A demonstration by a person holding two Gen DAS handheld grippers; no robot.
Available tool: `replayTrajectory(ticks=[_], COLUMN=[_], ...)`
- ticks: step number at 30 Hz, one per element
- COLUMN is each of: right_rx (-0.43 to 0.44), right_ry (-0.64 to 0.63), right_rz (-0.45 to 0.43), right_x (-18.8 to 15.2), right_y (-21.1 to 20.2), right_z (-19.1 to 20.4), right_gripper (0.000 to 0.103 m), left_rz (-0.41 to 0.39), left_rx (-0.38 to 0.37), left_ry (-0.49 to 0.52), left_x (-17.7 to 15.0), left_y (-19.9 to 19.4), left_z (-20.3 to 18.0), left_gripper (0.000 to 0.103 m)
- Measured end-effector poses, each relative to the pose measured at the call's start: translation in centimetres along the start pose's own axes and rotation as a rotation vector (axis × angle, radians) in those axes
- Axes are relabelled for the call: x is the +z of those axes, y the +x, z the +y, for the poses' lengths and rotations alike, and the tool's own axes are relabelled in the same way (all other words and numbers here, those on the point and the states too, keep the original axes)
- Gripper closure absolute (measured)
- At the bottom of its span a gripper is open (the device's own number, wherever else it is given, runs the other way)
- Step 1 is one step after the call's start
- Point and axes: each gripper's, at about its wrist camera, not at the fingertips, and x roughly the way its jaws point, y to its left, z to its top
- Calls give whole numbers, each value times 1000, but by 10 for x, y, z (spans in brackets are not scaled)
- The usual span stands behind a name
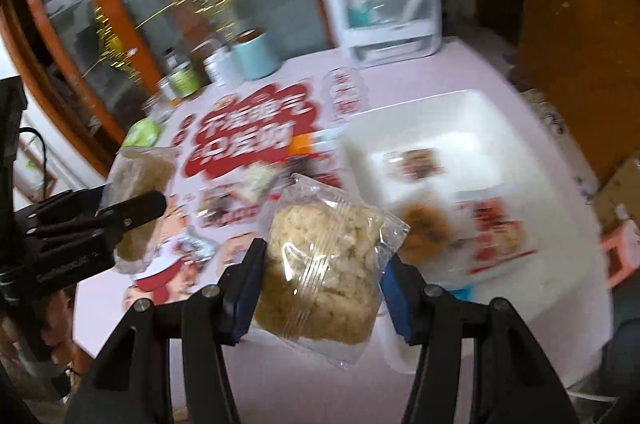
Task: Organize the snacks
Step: 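Carry both puffed-snack boxes toward the white tray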
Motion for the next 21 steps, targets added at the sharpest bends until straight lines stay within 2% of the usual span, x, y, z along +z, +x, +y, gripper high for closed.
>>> replayTrajectory(ticks=[5,11,17,21], right_rx=[-56,-108,-123,-131], right_ry=[64,110,135,132], right_rz=[-49,-82,-113,-108], right_x=[5,19,34,40], right_y=[-17,-27,-30,-24], right_z=[-59,-111,-136,-143], right_gripper=[48,48,48,47], left_rz=[-17,-43,-62,-60], left_rx=[-32,-56,-69,-74], left_ry=[72,138,181,191], left_x=[18,49,80,93], left_y=[2,11,27,39], left_z=[-65,-138,-194,-219], left_gripper=[44,44,44,44])
